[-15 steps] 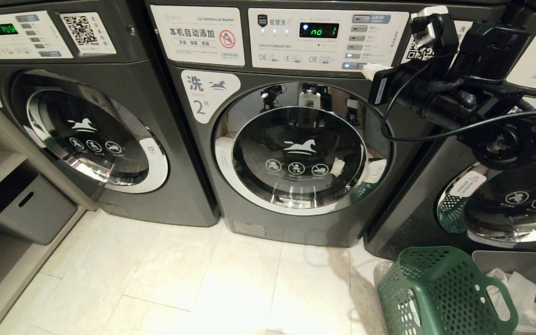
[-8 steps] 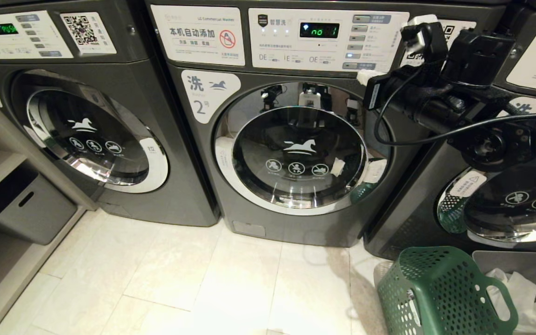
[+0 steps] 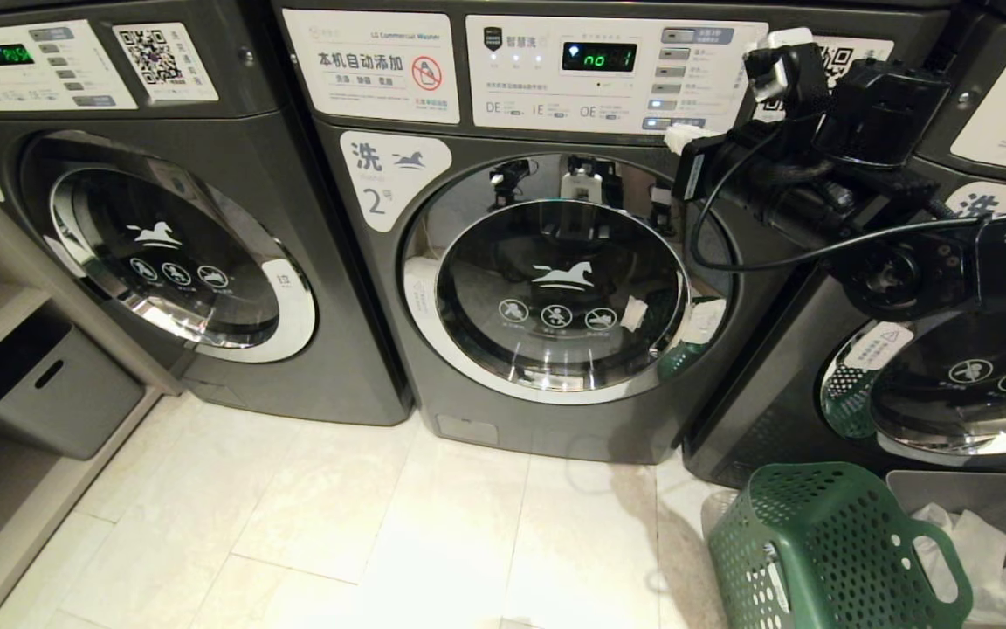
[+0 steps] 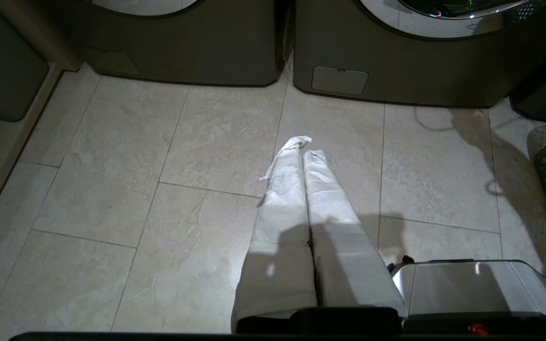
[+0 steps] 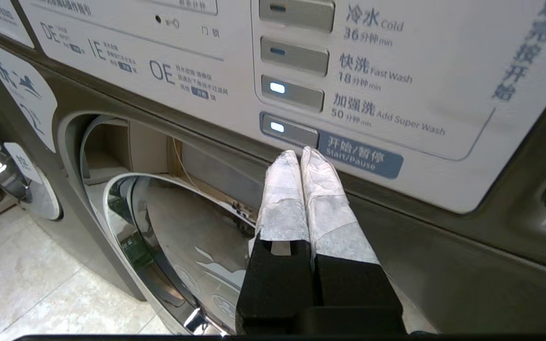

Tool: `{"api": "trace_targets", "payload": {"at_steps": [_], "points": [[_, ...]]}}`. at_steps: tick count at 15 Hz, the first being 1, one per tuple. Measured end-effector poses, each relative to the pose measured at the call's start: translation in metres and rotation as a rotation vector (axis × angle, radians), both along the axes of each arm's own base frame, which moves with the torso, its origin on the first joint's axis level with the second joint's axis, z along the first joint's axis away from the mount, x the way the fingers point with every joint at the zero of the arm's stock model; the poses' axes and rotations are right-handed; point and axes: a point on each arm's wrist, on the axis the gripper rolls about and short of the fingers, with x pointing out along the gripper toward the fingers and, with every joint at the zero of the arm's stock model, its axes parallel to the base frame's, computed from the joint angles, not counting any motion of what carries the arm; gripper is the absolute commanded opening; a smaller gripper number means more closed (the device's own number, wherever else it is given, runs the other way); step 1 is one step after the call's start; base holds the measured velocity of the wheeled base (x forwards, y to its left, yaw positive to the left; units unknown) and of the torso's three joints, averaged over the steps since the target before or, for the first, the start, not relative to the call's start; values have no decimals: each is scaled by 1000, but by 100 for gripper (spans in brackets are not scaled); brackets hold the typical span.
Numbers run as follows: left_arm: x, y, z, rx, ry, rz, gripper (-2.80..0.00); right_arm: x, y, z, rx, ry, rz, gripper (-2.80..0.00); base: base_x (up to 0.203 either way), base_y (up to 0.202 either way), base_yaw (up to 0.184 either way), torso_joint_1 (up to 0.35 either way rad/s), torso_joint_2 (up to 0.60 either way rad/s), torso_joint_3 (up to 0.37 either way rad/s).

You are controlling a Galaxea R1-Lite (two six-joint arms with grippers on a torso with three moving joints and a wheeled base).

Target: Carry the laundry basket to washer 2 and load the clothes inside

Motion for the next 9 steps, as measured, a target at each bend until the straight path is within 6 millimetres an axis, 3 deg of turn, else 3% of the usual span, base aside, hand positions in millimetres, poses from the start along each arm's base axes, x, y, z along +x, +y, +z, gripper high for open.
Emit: {"api": "trace_targets", "payload": {"at_steps": [9], "points": [[0, 0, 0, -1, 0, -1, -280, 5, 4, 1, 3, -9, 6, -280, 0, 0, 0, 0, 0, 0]]}}
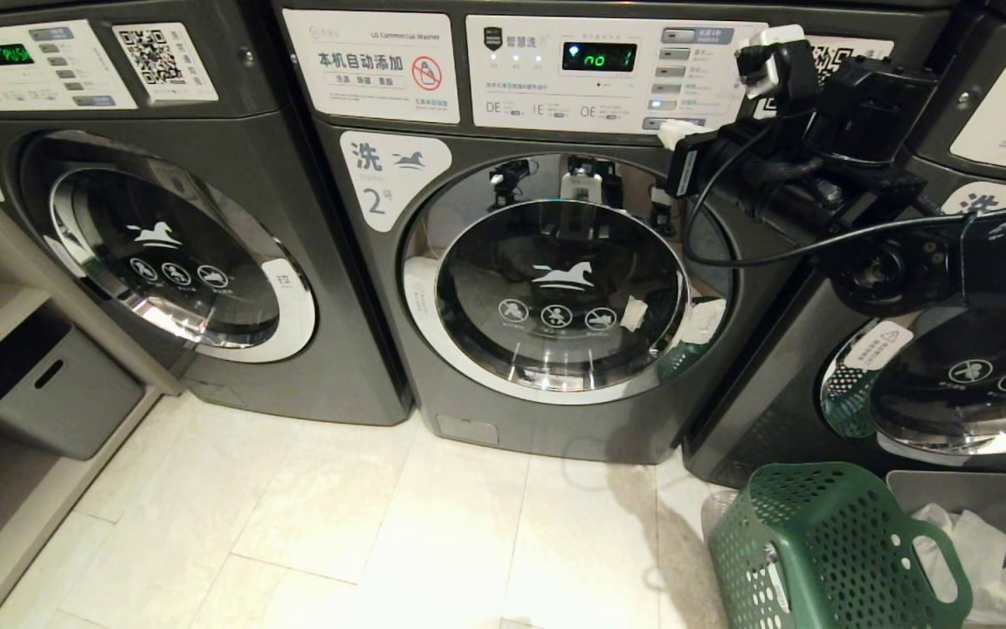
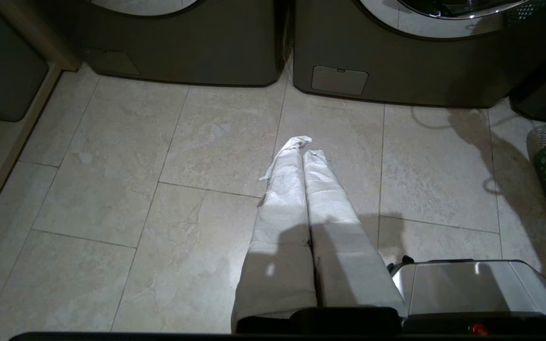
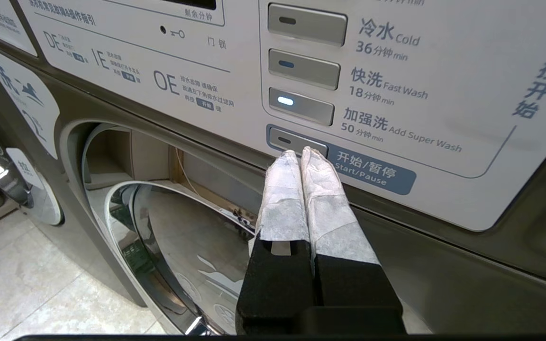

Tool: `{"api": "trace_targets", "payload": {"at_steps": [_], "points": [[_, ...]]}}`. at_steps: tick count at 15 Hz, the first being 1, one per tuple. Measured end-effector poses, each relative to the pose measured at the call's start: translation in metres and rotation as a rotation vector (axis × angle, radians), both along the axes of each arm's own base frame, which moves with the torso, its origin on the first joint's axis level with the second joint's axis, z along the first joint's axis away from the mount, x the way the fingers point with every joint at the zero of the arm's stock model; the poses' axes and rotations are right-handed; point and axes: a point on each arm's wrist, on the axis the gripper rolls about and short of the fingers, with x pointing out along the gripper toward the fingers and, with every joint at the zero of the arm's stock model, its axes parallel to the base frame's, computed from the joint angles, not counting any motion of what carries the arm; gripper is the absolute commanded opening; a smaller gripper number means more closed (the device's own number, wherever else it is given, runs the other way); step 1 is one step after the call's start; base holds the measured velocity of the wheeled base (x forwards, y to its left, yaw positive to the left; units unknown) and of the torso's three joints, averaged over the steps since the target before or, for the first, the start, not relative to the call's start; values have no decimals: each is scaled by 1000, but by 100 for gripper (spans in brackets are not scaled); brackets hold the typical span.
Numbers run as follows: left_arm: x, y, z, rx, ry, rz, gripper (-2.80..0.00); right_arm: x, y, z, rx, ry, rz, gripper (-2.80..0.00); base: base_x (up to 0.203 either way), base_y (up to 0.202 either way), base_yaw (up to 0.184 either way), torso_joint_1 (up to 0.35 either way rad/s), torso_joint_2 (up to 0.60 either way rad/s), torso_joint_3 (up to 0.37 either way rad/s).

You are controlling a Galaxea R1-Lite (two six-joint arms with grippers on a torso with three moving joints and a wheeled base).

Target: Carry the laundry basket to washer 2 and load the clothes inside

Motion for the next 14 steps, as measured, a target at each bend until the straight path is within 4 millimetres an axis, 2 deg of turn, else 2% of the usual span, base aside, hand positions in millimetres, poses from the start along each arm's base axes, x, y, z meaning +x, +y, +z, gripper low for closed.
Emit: {"api": "trace_targets", "payload": {"at_steps": [6, 14], "points": [[0, 0, 0, 0, 0, 0, -280, 5, 2, 5, 7, -25, -1, -280, 0, 0, 0, 0, 0, 0], [0, 0, 0, 1, 0, 2, -280, 10, 3, 1, 5, -15, -4, -280, 0, 0, 0, 0, 0, 0]]}}
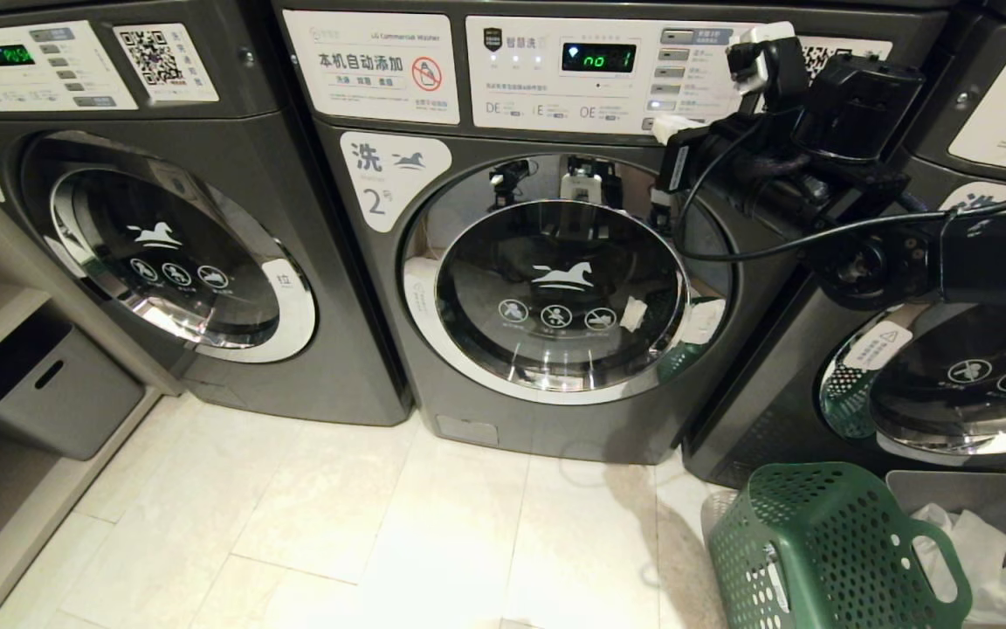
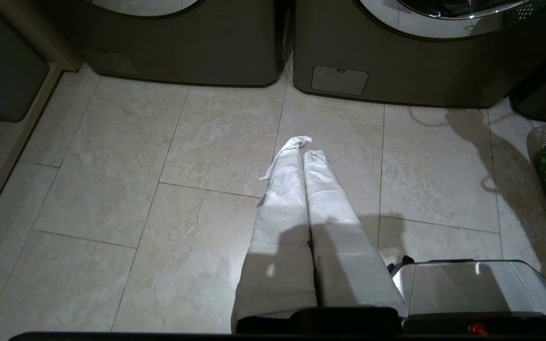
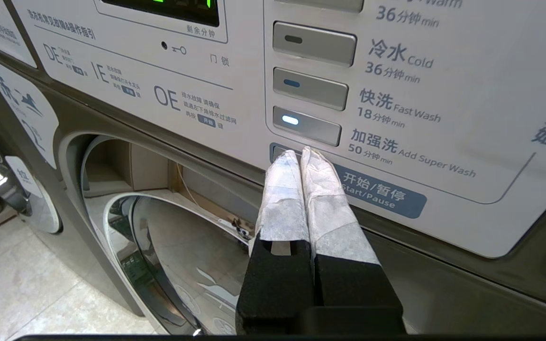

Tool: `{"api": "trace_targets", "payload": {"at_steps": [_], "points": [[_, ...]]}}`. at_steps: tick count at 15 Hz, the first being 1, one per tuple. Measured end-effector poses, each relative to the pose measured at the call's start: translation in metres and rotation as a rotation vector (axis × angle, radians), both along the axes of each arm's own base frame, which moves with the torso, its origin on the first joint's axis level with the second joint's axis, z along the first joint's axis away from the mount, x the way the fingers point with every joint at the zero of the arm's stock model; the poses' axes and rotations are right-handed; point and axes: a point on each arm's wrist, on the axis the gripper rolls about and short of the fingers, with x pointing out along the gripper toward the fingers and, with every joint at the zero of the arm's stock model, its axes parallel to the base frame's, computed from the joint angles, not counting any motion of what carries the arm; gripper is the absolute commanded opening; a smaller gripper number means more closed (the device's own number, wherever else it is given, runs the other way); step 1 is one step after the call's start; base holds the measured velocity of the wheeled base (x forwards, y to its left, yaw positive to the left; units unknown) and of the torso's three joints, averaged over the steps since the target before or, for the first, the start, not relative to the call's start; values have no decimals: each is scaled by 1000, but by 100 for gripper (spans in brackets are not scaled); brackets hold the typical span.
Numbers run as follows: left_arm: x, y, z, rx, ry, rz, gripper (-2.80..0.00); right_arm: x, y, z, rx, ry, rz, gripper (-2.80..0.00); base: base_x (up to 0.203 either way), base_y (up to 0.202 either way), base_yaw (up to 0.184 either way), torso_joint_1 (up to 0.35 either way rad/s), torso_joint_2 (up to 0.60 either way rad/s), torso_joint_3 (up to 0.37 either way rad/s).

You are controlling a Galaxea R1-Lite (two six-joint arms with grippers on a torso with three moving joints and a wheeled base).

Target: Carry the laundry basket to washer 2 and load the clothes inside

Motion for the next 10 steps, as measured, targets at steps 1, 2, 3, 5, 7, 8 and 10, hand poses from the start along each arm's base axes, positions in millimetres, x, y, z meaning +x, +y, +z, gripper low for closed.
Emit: {"api": "trace_targets", "payload": {"at_steps": [1, 2, 3, 5, 7, 8, 10], "points": [[0, 0, 0, 0, 0, 0, -280, 1, 0, -1, 0, 2, -2, -280, 0, 0, 0, 0, 0, 0], [0, 0, 0, 0, 0, 0, -280, 1, 0, -2, -1, 4, -2, -280, 0, 0, 0, 0, 0, 0], [0, 0, 0, 0, 0, 0, -280, 2, 0, -3, -1, 7, -4, -280, 0, 0, 0, 0, 0, 0], [0, 0, 0, 1, 0, 1, -280, 2, 1, -3, -1, 9, -6, -280, 0, 0, 0, 0, 0, 0], [0, 0, 0, 1, 0, 1, -280, 2, 0, -3, 0, 9, -6, -280, 0, 0, 0, 0, 0, 0], [0, 0, 0, 1, 0, 1, -280, 1, 0, -2, 3, 12, -6, -280, 0, 0, 0, 0, 0, 0], [0, 0, 0, 1, 0, 1, -280, 1, -1, -2, 10, 35, -7, -280, 0, 0, 0, 0, 0, 0]]}}
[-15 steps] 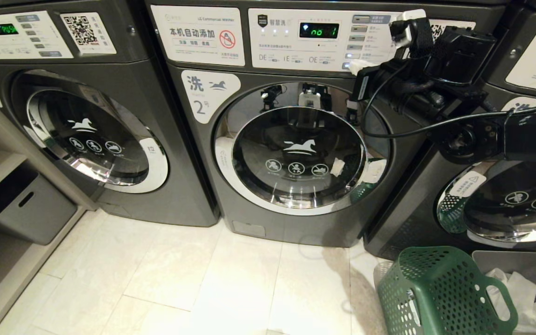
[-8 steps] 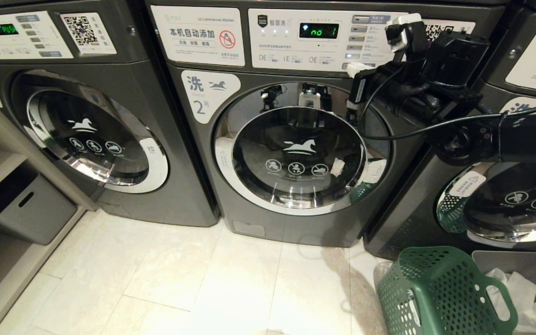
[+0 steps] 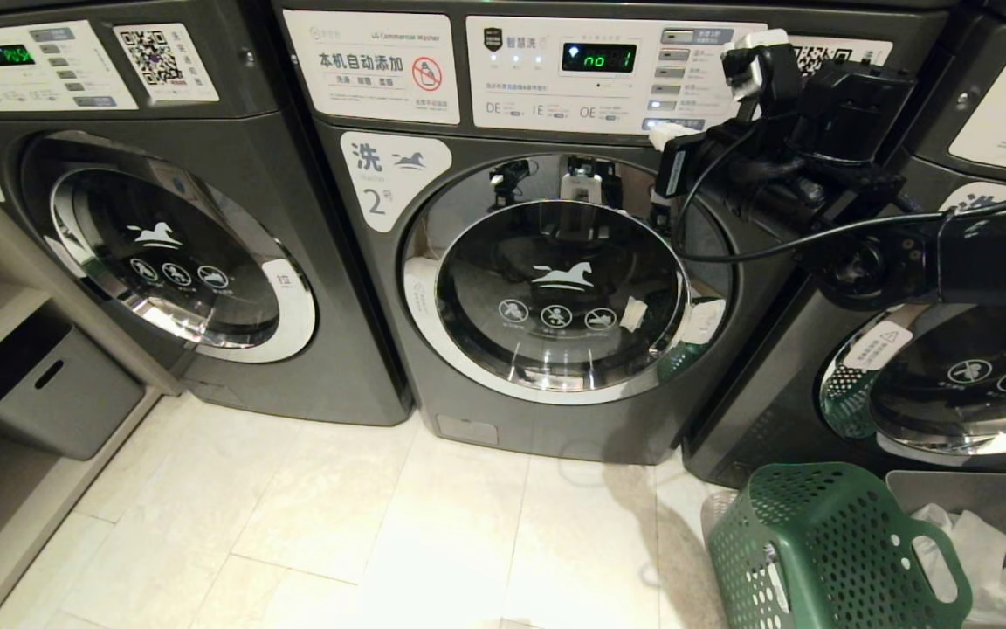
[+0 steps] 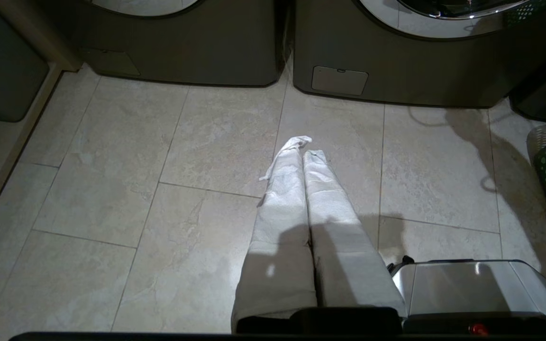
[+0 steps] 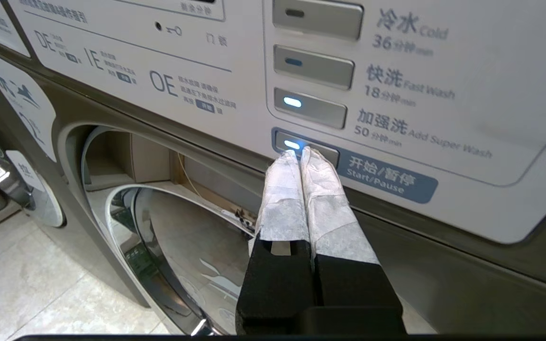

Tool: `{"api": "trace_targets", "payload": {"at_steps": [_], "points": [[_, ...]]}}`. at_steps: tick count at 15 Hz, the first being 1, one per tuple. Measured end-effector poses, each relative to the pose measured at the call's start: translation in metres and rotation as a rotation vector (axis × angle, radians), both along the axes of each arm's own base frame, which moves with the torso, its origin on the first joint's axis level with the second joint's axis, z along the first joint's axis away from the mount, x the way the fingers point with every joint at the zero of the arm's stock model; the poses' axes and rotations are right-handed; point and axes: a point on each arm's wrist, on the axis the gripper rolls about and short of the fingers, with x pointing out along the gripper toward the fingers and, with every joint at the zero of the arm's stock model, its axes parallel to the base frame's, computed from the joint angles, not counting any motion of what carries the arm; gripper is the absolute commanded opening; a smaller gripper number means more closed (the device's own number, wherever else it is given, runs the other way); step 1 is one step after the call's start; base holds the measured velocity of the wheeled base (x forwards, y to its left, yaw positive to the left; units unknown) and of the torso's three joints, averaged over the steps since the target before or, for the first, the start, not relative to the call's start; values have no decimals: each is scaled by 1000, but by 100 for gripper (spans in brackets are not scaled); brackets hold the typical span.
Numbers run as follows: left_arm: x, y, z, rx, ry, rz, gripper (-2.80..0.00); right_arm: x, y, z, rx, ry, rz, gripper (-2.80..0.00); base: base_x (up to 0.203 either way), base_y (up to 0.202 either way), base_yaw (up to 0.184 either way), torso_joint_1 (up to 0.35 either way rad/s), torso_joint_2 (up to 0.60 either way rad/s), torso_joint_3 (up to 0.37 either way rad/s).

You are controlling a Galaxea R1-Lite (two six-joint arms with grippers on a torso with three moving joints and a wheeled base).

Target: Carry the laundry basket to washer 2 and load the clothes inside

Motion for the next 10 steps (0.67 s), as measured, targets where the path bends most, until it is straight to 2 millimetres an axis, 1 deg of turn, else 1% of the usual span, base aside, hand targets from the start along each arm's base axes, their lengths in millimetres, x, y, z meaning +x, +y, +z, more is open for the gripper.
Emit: {"api": "trace_targets", "payload": {"at_steps": [10], "points": [[0, 0, 0, 0, 0, 0, -280, -1, -3, 4, 36, 10, 5, -280, 0, 0, 0, 0, 0, 0]]}}
